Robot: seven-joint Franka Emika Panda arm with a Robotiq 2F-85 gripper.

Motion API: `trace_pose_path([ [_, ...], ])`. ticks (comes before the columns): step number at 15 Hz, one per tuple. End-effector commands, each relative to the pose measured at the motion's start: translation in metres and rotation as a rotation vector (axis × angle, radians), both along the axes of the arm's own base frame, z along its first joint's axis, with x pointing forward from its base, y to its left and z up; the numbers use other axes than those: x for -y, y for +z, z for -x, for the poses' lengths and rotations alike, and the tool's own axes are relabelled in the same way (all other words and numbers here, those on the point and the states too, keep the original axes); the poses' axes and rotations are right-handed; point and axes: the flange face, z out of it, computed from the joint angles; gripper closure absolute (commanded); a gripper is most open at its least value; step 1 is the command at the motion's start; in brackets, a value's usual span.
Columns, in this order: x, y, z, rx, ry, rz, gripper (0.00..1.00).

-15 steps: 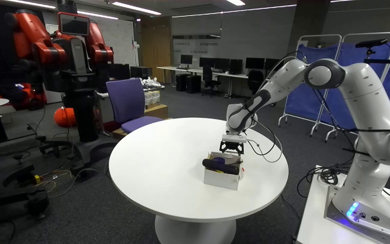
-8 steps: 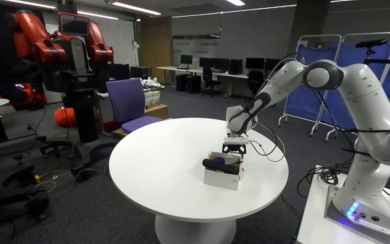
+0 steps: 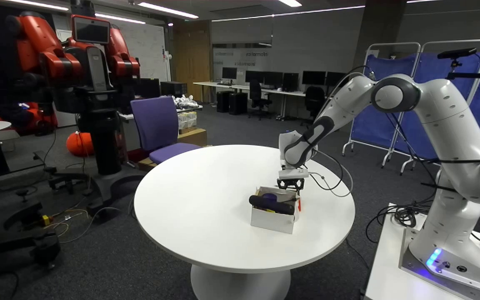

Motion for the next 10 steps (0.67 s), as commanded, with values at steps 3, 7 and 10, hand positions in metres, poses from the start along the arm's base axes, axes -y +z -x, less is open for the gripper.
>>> trace_pose_path([
  [3, -0.023, 0.037, -0.003, 0.018, 0.074, 0.025, 0.68],
  [7, -0.065, 0.1, -0.006, 0.1, 0.175, 0.045, 0.68],
  [10, -0.099, 0.161, -0.005, 0.17, 0.264, 0.112, 0.68],
])
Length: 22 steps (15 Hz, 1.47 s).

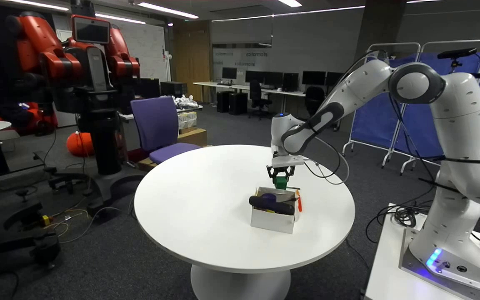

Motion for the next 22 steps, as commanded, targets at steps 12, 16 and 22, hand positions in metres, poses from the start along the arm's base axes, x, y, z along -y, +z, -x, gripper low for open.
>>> trace_pose_path([
  [12, -0.08, 0.072, 0.041, -0.01, 0.207, 0.11, 0.68],
  [16, -0.072, 0.047, 0.038, -0.024, 0.202, 0.063, 0.6],
  [22, -0.069, 0.049, 0.036, -0.012, 0.202, 0.007, 0.0],
])
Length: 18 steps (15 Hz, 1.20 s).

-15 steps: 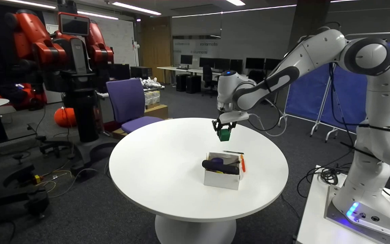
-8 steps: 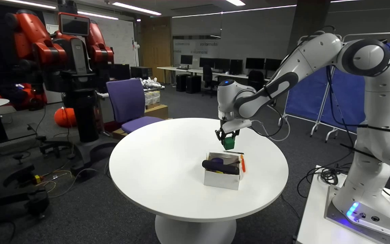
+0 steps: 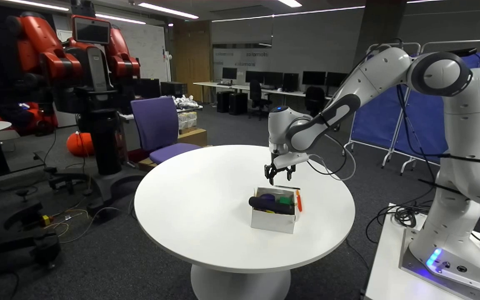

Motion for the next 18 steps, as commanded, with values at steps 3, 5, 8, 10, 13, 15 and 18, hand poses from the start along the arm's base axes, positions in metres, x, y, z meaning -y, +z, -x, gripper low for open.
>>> trace_pose_path([
  [3, 0.018, 0.013, 0.008, -0.002, 0.004, -0.044, 0.0],
  [5, 0.034, 0.011, 0.014, -0.006, -0.019, -0.054, 0.0],
  [8, 0.065, 0.006, 0.033, -0.017, -0.068, -0.072, 0.0],
  [10, 0.091, 0.0, 0.047, -0.015, -0.104, -0.059, 0.0],
  [13, 0.135, -0.007, 0.066, 0.01, -0.174, -0.043, 0.0],
  [15, 0.166, -0.013, 0.071, 0.044, -0.23, -0.033, 0.0],
  [18, 0.214, -0.035, 0.072, 0.058, -0.308, -0.038, 0.0],
])
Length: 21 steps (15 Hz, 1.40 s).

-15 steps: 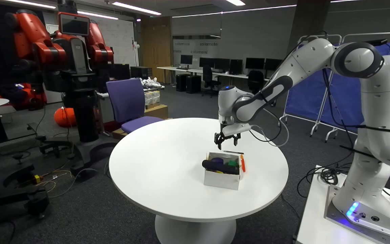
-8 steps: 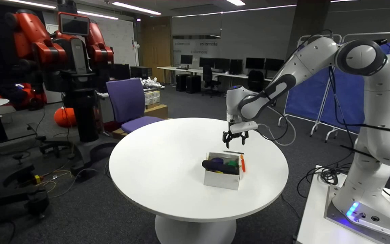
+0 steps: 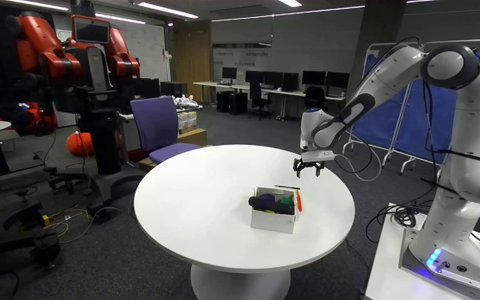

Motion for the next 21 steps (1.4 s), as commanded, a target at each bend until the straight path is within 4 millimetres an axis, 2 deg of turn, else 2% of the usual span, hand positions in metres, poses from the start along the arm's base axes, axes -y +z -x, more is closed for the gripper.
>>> trace_pose_path([
  [1, 0.048, -0.02, 0.008, 0.032, -0.075, -0.009, 0.0],
  [3, 0.067, -0.037, 0.004, 0.039, -0.12, -0.033, 0.0],
  [7, 0.075, -0.067, -0.014, 0.027, -0.141, -0.102, 0.0],
  [12, 0.059, -0.083, -0.049, 0.028, -0.117, -0.123, 0.0],
  [16, 0.047, -0.1, -0.065, 0.016, -0.127, -0.143, 0.0],
  [18, 0.032, -0.099, -0.068, 0.008, -0.107, -0.179, 0.0],
  [21, -0.002, -0.094, -0.065, 0.003, -0.025, -0.229, 0.0],
])
